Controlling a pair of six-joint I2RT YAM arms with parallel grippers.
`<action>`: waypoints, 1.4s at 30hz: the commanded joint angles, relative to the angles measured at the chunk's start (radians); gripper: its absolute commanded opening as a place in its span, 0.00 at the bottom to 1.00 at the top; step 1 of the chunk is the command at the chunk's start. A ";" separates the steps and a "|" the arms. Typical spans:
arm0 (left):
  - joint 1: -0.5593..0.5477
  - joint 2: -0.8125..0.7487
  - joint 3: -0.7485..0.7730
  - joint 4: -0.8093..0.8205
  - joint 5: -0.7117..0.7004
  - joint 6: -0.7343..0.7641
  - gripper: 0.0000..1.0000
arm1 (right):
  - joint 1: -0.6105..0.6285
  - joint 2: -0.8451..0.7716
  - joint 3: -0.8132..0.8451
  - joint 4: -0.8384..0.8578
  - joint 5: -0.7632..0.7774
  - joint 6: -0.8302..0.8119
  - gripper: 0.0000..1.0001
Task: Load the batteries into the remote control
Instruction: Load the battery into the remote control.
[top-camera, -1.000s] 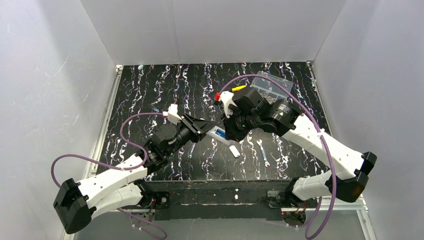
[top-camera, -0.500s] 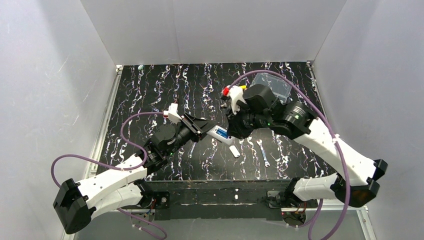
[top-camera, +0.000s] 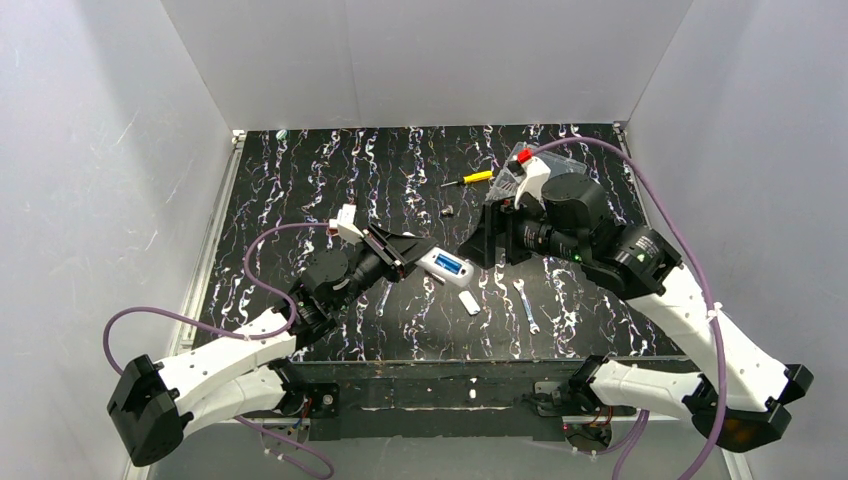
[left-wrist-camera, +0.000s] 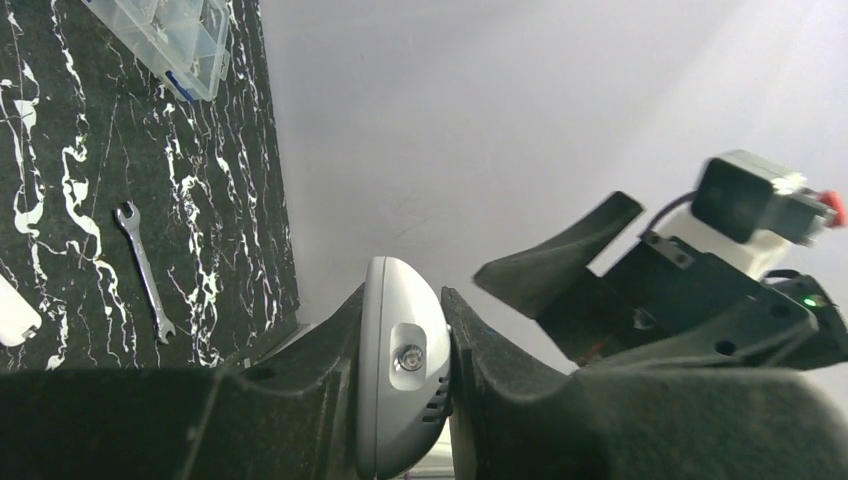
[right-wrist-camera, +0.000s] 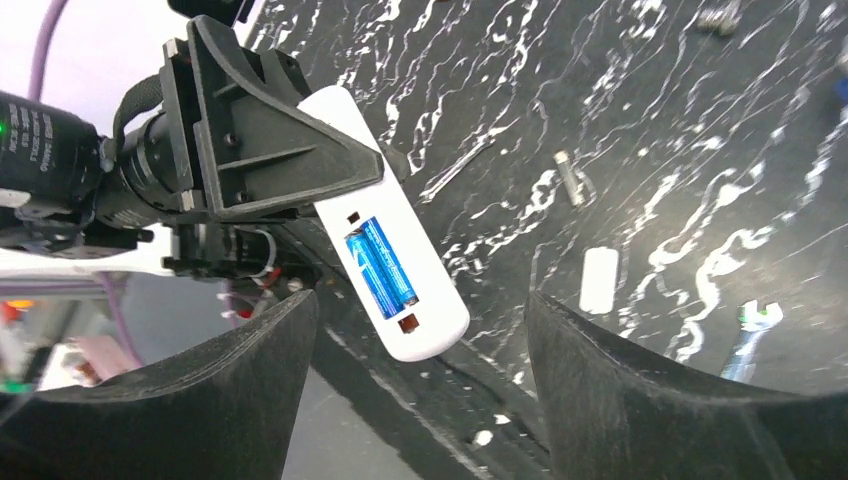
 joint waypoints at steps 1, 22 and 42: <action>-0.002 -0.012 0.056 0.103 0.018 -0.011 0.00 | -0.051 -0.061 -0.103 0.150 -0.137 0.202 0.84; -0.002 -0.015 0.082 0.108 0.027 -0.008 0.00 | -0.139 -0.116 -0.364 0.463 -0.370 0.456 0.76; -0.002 -0.021 0.075 0.110 0.022 0.000 0.00 | -0.154 -0.066 -0.378 0.507 -0.452 0.467 0.67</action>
